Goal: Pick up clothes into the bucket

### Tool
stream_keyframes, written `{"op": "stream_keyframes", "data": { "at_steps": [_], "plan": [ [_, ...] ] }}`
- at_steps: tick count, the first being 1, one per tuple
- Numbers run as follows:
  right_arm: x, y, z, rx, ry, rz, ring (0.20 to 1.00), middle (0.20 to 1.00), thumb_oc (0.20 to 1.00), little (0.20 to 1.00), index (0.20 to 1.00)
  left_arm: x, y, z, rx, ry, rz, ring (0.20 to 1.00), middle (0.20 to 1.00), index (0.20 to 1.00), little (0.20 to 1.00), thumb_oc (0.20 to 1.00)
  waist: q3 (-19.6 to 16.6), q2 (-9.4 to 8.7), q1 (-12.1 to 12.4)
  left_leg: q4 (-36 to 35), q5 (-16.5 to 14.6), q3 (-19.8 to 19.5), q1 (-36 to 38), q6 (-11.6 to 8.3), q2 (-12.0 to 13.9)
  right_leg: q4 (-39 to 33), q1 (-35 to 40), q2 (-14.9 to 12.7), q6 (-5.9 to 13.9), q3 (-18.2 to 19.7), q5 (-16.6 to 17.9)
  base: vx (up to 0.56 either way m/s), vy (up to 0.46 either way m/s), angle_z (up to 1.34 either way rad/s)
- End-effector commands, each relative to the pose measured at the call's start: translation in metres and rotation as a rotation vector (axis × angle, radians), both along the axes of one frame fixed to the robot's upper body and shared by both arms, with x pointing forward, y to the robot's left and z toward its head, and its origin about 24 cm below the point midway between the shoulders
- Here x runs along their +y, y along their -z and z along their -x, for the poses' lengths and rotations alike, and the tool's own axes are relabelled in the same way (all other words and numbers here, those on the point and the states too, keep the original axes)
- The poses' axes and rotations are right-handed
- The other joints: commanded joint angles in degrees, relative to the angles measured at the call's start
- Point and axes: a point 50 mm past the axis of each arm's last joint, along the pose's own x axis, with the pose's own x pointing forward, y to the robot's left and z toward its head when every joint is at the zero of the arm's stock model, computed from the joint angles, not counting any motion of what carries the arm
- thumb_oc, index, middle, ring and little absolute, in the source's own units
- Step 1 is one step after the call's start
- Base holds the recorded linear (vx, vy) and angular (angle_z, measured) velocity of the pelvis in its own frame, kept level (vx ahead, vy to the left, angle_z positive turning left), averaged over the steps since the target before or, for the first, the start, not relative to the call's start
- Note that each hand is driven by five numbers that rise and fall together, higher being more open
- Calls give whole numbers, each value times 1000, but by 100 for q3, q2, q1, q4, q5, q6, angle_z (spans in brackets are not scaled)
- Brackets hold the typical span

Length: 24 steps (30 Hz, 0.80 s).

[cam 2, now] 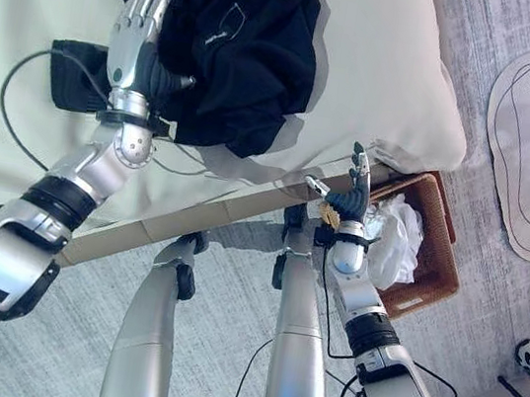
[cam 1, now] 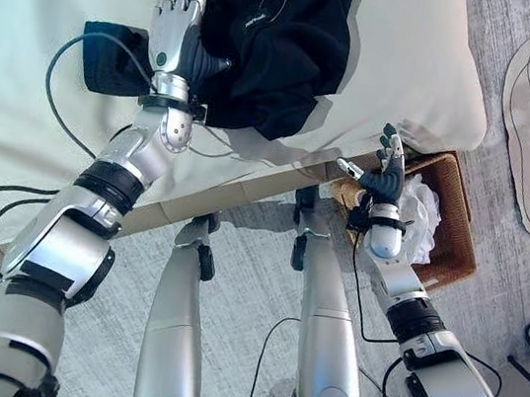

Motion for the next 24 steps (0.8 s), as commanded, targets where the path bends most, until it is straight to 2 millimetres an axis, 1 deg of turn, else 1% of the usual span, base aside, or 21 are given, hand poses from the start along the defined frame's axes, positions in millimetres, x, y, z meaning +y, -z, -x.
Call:
{"op": "stream_keyframes", "data": {
  "at_steps": [1, 4, 7, 10, 12, 15, 16, 17, 20, 22, 23, 24],
  "plan": [
    [3, -16, 11, -120, -77, -4, 1000, 1000, 1000, 1000, 1000, -17, -23, 5, -76, 102, -72, 1000, 1000, 1000, 1000, 1000, -284, -3, -7, 808, -812, 15, -79, 151, 18, -183, 96, -265, 423, -86, 278, -3, 17, -8],
    [-1, -15, 11, -114, -70, -7, 1000, 1000, 1000, 1000, 1000, -24, -20, 3, -36, 123, -117, 1000, 1000, 1000, 1000, 1000, -301, 29, -35, 798, -807, 30, -114, 153, -2, -182, 38, -277, 433, -72, 294, -4, 12, -4],
    [-2, -15, 10, -114, -69, -6, 1000, 1000, 1000, 1000, 1000, -25, -18, -2, -2, 102, -169, 1000, 1000, 1000, 1000, 1000, -331, 43, -65, 794, -808, 42, -174, 156, -8, -187, -25, -288, 438, -61, 315, 0, 0, 0],
    [0, -16, 8, -113, -77, -7, 1000, 1000, 1000, 1000, 1000, -21, -13, -11, 71, 47, -211, 1000, 1000, 1000, 1000, 1000, -363, 48, -101, 775, -791, 62, -246, 158, -18, -214, -98, -294, 446, -35, 343, 0, 0, 0],
    [1, -17, 7, -109, -76, -6, 1000, 1000, 1000, 1000, 1000, -14, -9, -17, 130, -4, -226, 1000, 1000, 1000, 1000, 1000, -375, 52, -119, 770, -780, 71, -294, 157, -17, -238, -131, -298, 447, -19, 368, 0, 0, 0],
    [3, -18, 4, -104, -79, -6, 1000, 1000, 1000, 1000, 1000, -6, -9, -23, 192, -73, -277, 1000, 1000, 1000, 1000, 1000, -372, 42, -133, 762, -767, 98, -339, 160, -15, -251, -184, -293, 451, 5, 399, 0, 0, 0],
    [3, -18, 3, -99, -80, -3, 1000, 1000, 1000, 1000, 1000, -4, -10, -25, 212, -93, -308, 580, 580, 580, 580, 580, -376, 45, -141, 763, -768, 105, -350, 159, -15, -261, -192, -297, 454, 9, 410, 0, 0, 0],
    [4, -18, 3, -94, -85, -3, 1000, 1000, 1000, 1000, 1000, -3, -10, -25, 224, -101, -326, 200, 200, 200, 200, 200, -374, 44, -142, 765, -769, 117, -353, 160, -15, -264, -199, -297, 456, 12, 417, 0, 0, 0],
    [2, -16, 4, -86, -89, -5, 1000, 1000, 1000, 1000, 1000, 1, -9, -23, 236, -81, -302, 200, 200, 200, 200, 200, -379, 64, -126, 781, -777, 129, -347, 165, -25, -263, -201, -309, 461, 9, 413, 3, 1, -1],
    [1, -13, 4, -77, -84, -1, 1000, 1000, 1000, 1000, 1000, 6, -1, -22, 256, -82, -281, 200, 200, 200, 200, 200, -388, 88, -100, 782, -779, 120, -331, 169, -32, -254, -189, -314, 455, 15, 410, 6, 8, -4],
    [1, -13, 4, -76, -85, 0, 1000, 1000, 1000, 1000, 1000, 6, 0, -22, 256, -82, -281, 200, 200, 200, 200, 200, -390, 90, -102, 781, -779, 120, -330, 169, -32, -255, -188, -314, 455, 14, 410, 0, 0, 0],
    [0, -12, 4, -72, -77, 3, 1000, 1000, 1000, 1000, 1000, 8, 8, -22, 275, -76, -250, 200, 200, 200, 200, 200, -404, 92, -86, 770, -769, 117, -308, 163, -38, -252, -158, -321, 454, 3, 401, 0, 0, 0]
  ]
}}
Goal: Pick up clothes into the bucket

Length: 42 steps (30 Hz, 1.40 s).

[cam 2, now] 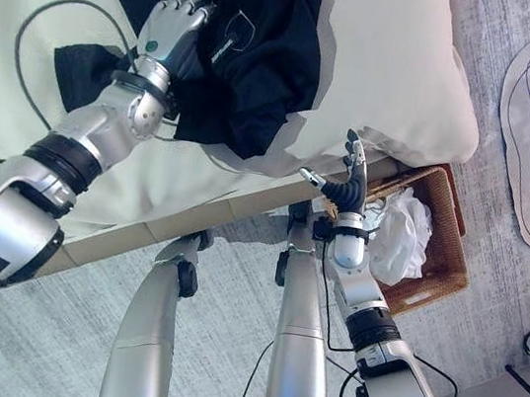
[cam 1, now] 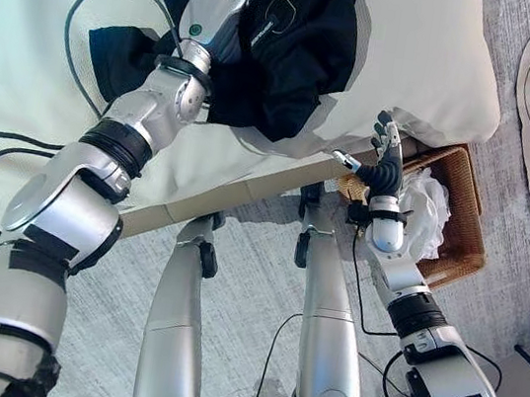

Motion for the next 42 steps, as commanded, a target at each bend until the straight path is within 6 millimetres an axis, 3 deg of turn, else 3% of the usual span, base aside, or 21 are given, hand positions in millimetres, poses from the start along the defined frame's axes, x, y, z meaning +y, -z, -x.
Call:
{"op": "stream_keyframes", "data": {
  "at_steps": [1, 9, 17, 23, 25, 28, 31, 32, 42],
  "plan": [
    [-7, 3, 8, -28, 0, -13, 1000, 1000, 1000, 1000, 1000, 19, 36, -2, 112, -51, 32, 200, 200, 200, 200, 200, -393, 87, -85, 622, -658, -91, -149, 97, 25, -342, 41, -251, 441, -153, 362, 0, 0, 0],
    [-10, 7, 8, -8, 19, 5, 1000, 1000, 1000, 1000, 1000, 27, 74, 7, 184, -8, 204, 200, 200, 200, 200, 200, -481, 75, 25, 190, -572, -93, 552, 46, -5, -675, 702, -279, 460, -271, 418, 0, 0, 0],
    [-36, 12, 9, 21, 125, 45, 1000, 1000, 1000, 1000, 1000, 17, 114, 34, 244, 155, 442, 200, 200, 200, 200, 200, -603, 38, 273, -714, -394, -126, 1998, -1, 4, -1546, 2132, -270, 514, -435, 661, 62, -16, -4],
    [-54, 19, 12, 57, 171, 179, 1000, 1000, 1000, 1000, 1000, -1, 115, 57, 244, 328, 487, 200, 200, 200, 200, 200, -804, 47, 431, -1484, -150, -215, 3037, -135, -28, -2151, 3289, -326, 559, -783, 754, 86, -54, 10],
    [-53, 18, 12, 55, 155, 204, 1000, 1000, 1000, 1000, 1000, -3, 110, 60, 231, 357, 500, 200, 200, 200, 200, 200, -862, 49, 474, -1569, -122, -227, 3183, -158, -9, -2216, 3450, -320, 562, -848, 758, 73, -36, 22],
    [-40, 15, 15, 33, 57, 417, 1000, 1000, 1000, 1000, 1000, -4, 107, 74, 229, 453, 586, 200, 200, 200, 200, 200, -1090, 32, 591, -1855, -118, -235, 3733, -200, 47, -2479, 4009, -233, 563, -969, 751, 102, -30, 15],
    [-35, 15, 16, 21, 27, 517, 1000, 1000, 1000, 1000, 1000, -7, 105, 79, 239, 502, 604, 200, 200, 200, 200, 200, -1225, 12, 608, -1981, -69, -236, 3917, -201, 47, -2619, 4200, -211, 565, -992, 777, 75, -1, 10],
    [-23, 14, 18, -12, -33, 653, 1000, 1000, 1000, 1000, 1000, -13, 97, 87, 237, 591, 648, 200, 200, 200, 200, 200, -1435, 10, 675, -2187, -30, -234, 4202, -208, 79, -2767, 4474, -147, 568, -1065, 750, 83, -12, 5],
    [16, 26, 27, -27, -230, 787, 1000, 1000, 1000, 1000, 1000, -27, 88, 107, 290, 792, 750, 200, 200, 200, 200, 200, -1904, 28, 775, -2556, -3, -253, 4936, -224, 127, -2896, 5133, -45, 522, -1211, 566, 86, -4, 3]
  ]
}}
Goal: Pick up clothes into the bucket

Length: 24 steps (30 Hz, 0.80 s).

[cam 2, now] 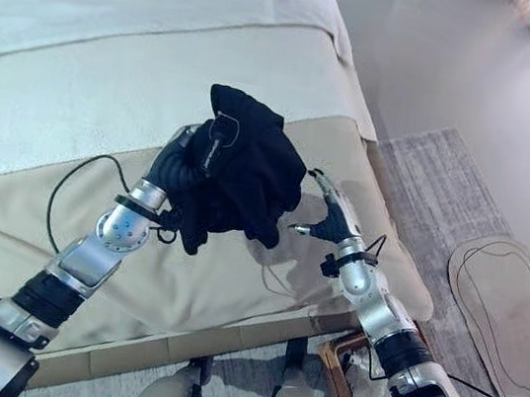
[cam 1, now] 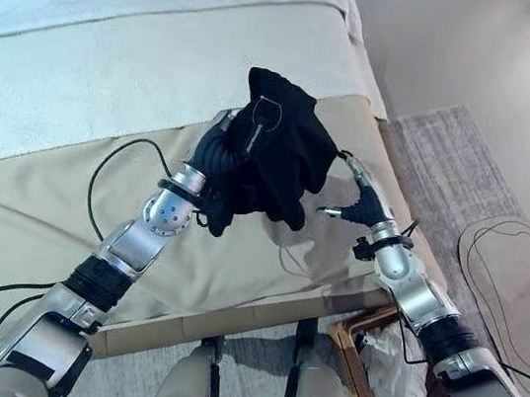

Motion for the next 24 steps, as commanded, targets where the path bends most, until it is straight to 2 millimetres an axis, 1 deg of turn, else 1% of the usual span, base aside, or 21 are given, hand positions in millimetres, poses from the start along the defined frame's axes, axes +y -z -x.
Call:
{"op": "stream_keyframes", "data": {
  "at_steps": [1, 4, 5, 8, 14, 17, 18, 19, 20, 24],
  "plan": [
    [17, -7, 5, -40, -84, 0, 1000, 1000, 1000, 1000, 1000, -5, -24, 10, -110, 98, 122, 200, 200, 200, 200, 200, -564, -135, 103, 341, -509, 50, 107, -113, 83, 284, -154, -255, 346, -239, 8, 89, -3, 1],
    [32, -6, 10, -11, -138, -78, 1000, 1000, 1000, 1000, 1000, -10, -24, 12, -108, 113, 110, 200, 200, 200, 200, 200, -730, -123, 135, 268, -539, 57, 342, -97, 94, 252, 87, -248, 338, -276, -51, 97, 6, 2],
    [32, -6, 10, -11, -138, -79, 1000, 1000, 1000, 1000, 1000, -10, -23, 13, -108, 113, 110, 200, 200, 200, 200, 200, -726, -124, 136, 264, -539, 58, 352, -97, 94, 249, 97, -248, 338, -276, -51, 69, 14, 0],
    [44, -7, 12, -4, -164, -127, 1000, 1000, 1000, 1000, 1000, -14, -19, 14, -88, 130, 116, 200, 200, 200, 200, 200, -799, -112, 142, 261, -578, 70, 455, -76, 84, 235, 200, -243, 340, -279, -81, 62, 16, 0],
    [64, -13, 14, 42, -170, -415, 1000, 1000, 1000, 1000, 1000, -25, -14, 21, -59, 179, 148, 200, 200, 200, 200, 200, -866, -82, 143, 224, -594, 91, 559, -55, 76, 224, 283, -246, 339, -291, -104, 22, 10, 0],
    [72, -20, 14, 39, -185, -498, 1000, 1000, 1000, 1000, 1000, -30, -14, 26, -50, 209, 171, 200, 200, 200, 200, 200, -862, -74, 155, 215, -594, 85, 551, -46, 68, 228, 270, -252, 334, -294, -103, 0, 0, 0],
    [72, -20, 14, 39, -185, -498, 1000, 1000, 1000, 1000, 1000, -30, -14, 26, -50, 209, 171, 200, 200, 200, 200, 200, -862, -74, 155, 216, -594, 85, 551, -46, 68, 228, 270, -253, 334, -295, -103, 0, 0, 0],
    [76, -21, 14, 57, -195, -552, 1000, 1000, 1000, 1000, 1000, -33, -14, 27, -43, 226, 181, 200, 200, 200, 200, 200, -859, -76, 160, 224, -600, 80, 546, -39, 61, 233, 268, -257, 335, -294, -99, 0, 0, 0],
    [83, -20, 17, 93, -235, -593, 1000, 1000, 1000, 1000, 1000, -37, -14, 30, -37, 252, 192, 200, 200, 200, 200, 200, -844, -84, 173, 239, -605, 72, 534, -33, 56, 246, 259, -265, 333, -298, -96, 0, 0, 0],
    [101, -17, 22, 199, -364, -632, 1000, 1000, 1000, 1000, 1000, -45, -14, 33, -18, 313, 206, 200, 200, 200, 200, 200, -848, -101, 201, 240, -600, 70, 527, -35, 50, 262, 257, -277, 325, -305, -101, 0, 0, 0]
  ]
}}
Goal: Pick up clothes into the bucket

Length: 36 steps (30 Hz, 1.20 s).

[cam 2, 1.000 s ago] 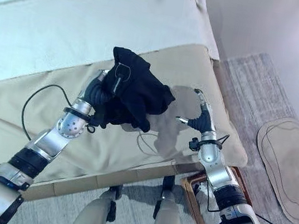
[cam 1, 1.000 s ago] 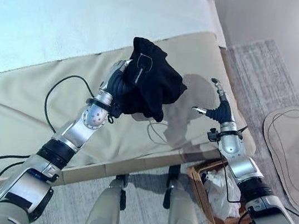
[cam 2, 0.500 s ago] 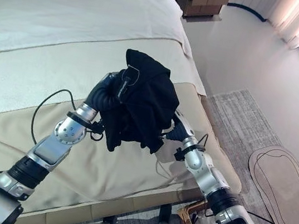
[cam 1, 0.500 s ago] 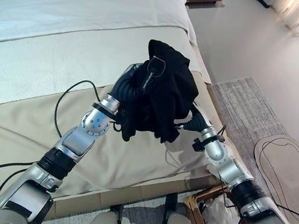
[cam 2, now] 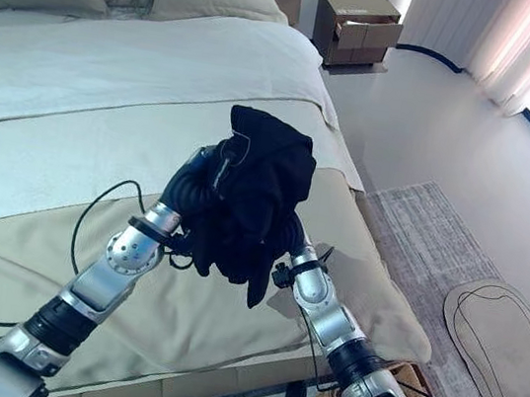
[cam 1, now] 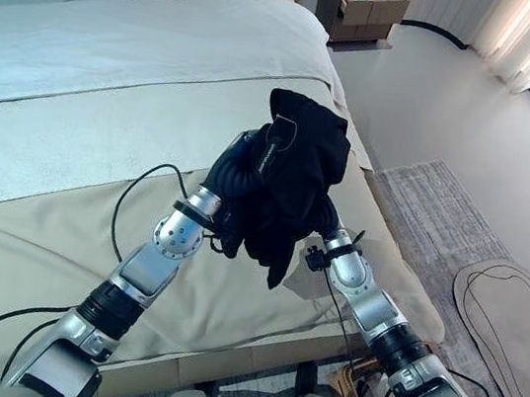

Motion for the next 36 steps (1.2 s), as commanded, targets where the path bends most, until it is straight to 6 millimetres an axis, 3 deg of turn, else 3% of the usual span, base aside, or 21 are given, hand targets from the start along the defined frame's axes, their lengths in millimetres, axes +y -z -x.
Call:
{"op": "stream_keyframes", "data": {
  "at_steps": [1, 3, 4, 5, 6, 18, 23, 28, 29, 30, 31, 32, 36],
  "plan": [
    [29, -33, 4, -71, -160, -151, 1000, 1000, 1000, 1000, 1000, -13, -31, 10, -116, 118, 98, 200, 200, 200, 200, 200, -216, -213, 130, 430, -608, 83, 164, -21, 33, 264, -29, -277, 334, -255, -66, 0, 0, 0],
    [38, -33, 6, -14, -257, -221, 1000, 1000, 1000, 1000, 1000, -19, -32, 12, -110, 168, 99, 200, 200, 200, 200, 200, -234, -232, 166, 428, -606, 65, 165, -26, 32, 251, -12, -280, 332, -274, -73, 0, 0, 0],
    [39, -32, 6, -4, -275, -229, 595, 595, 595, 595, 595, -21, -32, 12, -110, 181, 100, 200, 200, 200, 200, 200, -239, -233, 174, 427, -605, 59, 166, -27, 30, 248, -1, -280, 331, -282, -75, 0, 0, 0],
    [41, -33, 7, -2, -294, -225, 595, 595, 595, 595, 595, -21, -32, 13, -109, 190, 102, 200, 200, 200, 200, 200, -251, -238, 190, 427, -608, 59, 174, -29, 36, 245, 15, -283, 333, -295, -79, 20, -10, 3],
    [42, -32, 7, 5, -300, -233, 200, 200, 200, 200, 200, -22, -32, 13, -106, 195, 107, 200, 200, 200, 200, 200, -256, -240, 198, 427, -610, 54, 182, -28, 34, 244, 33, -284, 330, -303, -87, 0, 0, 0],
    [39, -13, 8, 127, -275, -325, 200, 200, 200, 200, 200, -19, -26, 12, -61, 201, 128, 200, 200, 200, 200, 200, -338, -240, 221, 432, -648, 50, 257, -18, 32, 227, 128, -289, 321, -335, -113, 0, 0, 0],
    [29, -8, 7, 143, -213, -368, 200, 200, 200, 200, 200, -14, -23, 12, -56, 173, 129, 200, 200, 200, 200, 200, -354, -235, 212, 427, -650, 49, 278, -23, 39, 213, 156, -277, 318, -344, -122, 0, 0, 0],
    [16, 3, 6, 213, -139, -531, 200, 200, 200, 200, 200, -9, -19, 12, -58, 128, 130, 200, 200, 200, 200, 200, -356, -237, 201, 444, -655, 49, 271, -20, 35, 220, 156, -274, 316, -330, -123, 0, 0, 0],
    [8, 9, 6, 259, -103, -666, 200, 200, 200, 200, 200, -5, -18, 12, -81, 93, 117, 200, 200, 200, 200, 200, -364, -239, 200, 447, -660, 48, 274, -21, 38, 218, 165, -276, 316, -332, -125, 0, 0, 0],
    [5, 11, 7, 282, -96, -744, 200, 200, 200, 200, 200, -4, -17, 12, -75, 86, 129, 379, 379, 379, 379, 379, -361, -239, 196, 451, -660, 48, 275, -20, 35, 221, 165, -277, 315, -333, -125, 0, 0, 0],
    [1, 14, 8, 303, -92, -829, 200, 200, 200, 200, 200, -2, -13, 12, -50, 79, 157, 950, 950, 950, 950, 950, -362, -243, 193, 456, -663, 53, 282, -21, 37, 219, 172, -279, 315, -336, -126, 0, 0, 0],
    [-3, 17, 10, 313, -84, -865, 200, 200, 200, 200, 200, 1, -9, 12, -27, 70, 178, 1000, 1000, 1000, 1000, 1000, -360, -248, 190, 460, -664, 52, 286, -22, 37, 222, 176, -277, 310, -333, -129, 0, 0, 0],
    [-22, 27, 16, 329, -39, -1001, 200, 200, 200, 200, 200, 11, 7, 10, 63, 37, 246, 1000, 1000, 1000, 1000, 1000, -379, -265, 173, 458, -673, 56, 307, -23, 42, 227, 187, -273, 305, -325, -131, 0, 0, 0]
  ]
}}
